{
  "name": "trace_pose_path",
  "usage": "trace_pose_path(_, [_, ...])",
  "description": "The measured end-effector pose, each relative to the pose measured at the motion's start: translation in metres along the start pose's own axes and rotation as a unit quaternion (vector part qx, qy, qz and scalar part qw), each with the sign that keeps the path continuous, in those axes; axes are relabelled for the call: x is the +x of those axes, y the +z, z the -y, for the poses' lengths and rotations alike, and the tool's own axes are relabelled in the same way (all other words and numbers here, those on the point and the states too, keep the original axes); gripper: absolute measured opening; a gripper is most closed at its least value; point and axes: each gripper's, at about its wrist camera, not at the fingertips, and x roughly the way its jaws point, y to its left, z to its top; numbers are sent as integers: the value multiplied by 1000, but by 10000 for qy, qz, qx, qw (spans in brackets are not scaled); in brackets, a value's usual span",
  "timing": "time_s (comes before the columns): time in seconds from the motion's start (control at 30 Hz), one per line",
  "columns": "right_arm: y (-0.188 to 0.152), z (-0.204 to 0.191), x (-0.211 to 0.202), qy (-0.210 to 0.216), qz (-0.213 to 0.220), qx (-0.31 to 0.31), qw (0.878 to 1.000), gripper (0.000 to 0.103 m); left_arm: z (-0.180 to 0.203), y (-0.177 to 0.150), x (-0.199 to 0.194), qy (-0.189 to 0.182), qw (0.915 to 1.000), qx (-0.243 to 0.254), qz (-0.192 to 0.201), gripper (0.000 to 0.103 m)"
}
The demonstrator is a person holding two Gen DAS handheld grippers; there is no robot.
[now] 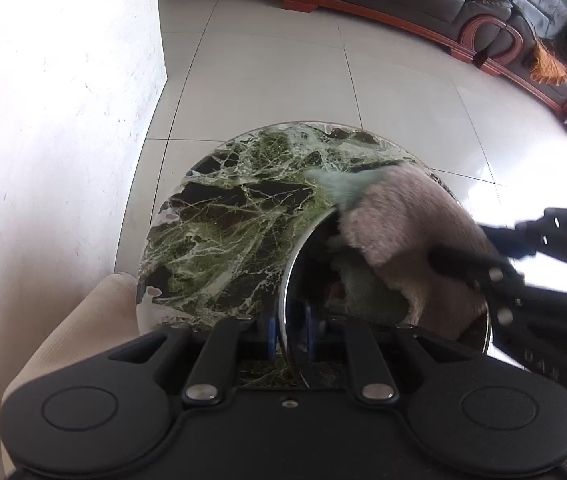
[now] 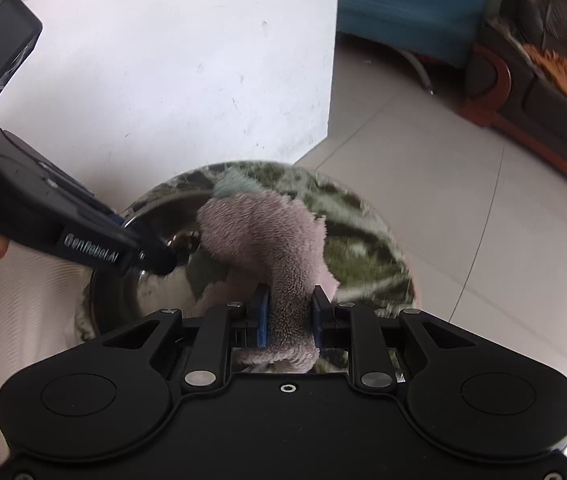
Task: Clean bowl
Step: 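Hold the bowl rim with the left gripper while the right gripper wipes near the rim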
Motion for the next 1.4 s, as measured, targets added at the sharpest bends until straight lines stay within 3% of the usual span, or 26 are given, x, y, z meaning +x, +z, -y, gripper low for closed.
trace_pose_path(0.2, [20, -1, 14, 79, 107, -194, 9997, 20, 0, -1, 0, -10, 10000, 0, 8, 13])
trace_pose_path(0.53, [-22, 7, -4, 138, -151, 585, 9981, 20, 2, 0, 0, 8, 10000, 47, 12, 14])
trace_pose_path(0.83, [13, 7, 8, 147, 96, 218, 9996, 20, 5, 0, 1, 37, 9998, 174, -10, 14])
trace_pose_path(1.2, [-30, 7, -4, 168, -172, 887, 9958, 21, 6, 0, 1, 38, 9999, 149, 13, 16])
trace_pose_path(1.4, [-11, 6, -4, 35, -31, 595, 9982, 21, 6, -1, 2, 48, 9997, 220, -25, 16])
